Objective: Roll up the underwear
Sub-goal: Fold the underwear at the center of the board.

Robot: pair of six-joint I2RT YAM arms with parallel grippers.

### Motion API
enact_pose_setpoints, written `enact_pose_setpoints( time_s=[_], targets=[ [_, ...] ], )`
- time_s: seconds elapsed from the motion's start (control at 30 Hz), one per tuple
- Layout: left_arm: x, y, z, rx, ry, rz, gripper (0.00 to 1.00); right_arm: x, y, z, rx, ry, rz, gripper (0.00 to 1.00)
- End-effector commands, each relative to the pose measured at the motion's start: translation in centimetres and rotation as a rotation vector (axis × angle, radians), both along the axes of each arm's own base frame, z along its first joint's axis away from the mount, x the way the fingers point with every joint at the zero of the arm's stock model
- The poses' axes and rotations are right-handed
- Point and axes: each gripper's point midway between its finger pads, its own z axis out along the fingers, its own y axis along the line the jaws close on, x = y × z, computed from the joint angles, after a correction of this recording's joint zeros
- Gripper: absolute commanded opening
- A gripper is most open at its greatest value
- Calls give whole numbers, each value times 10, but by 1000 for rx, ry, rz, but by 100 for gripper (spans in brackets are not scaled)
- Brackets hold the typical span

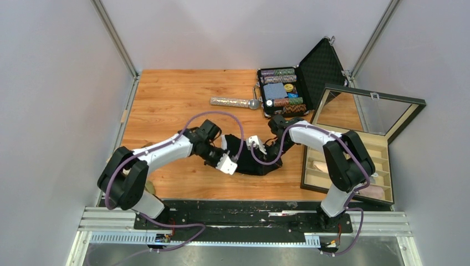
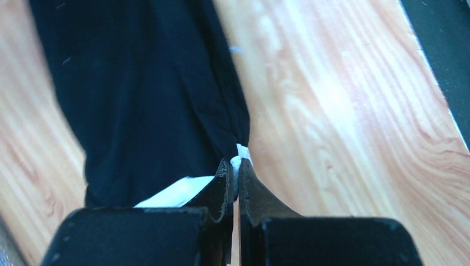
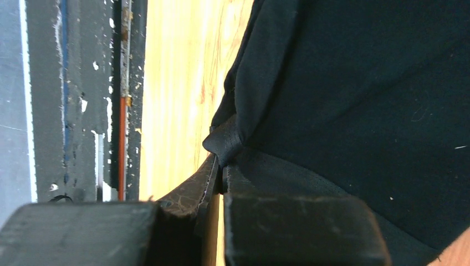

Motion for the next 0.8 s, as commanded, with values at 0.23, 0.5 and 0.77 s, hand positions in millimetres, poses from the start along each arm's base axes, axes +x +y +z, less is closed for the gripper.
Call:
enact_pose_setpoints(
  time_s=[0.23,0.5,0.77],
  targets=[
    [4,12,52,-26,569,285,0,15,-6,46,15,197,-101,0],
    [4,7,57,-14,768,315,0,15,-2,50,26,398,-153,0],
    [-37,18,62,14,918,350,0,-28,3,57,40,474,-153,1]
  ],
)
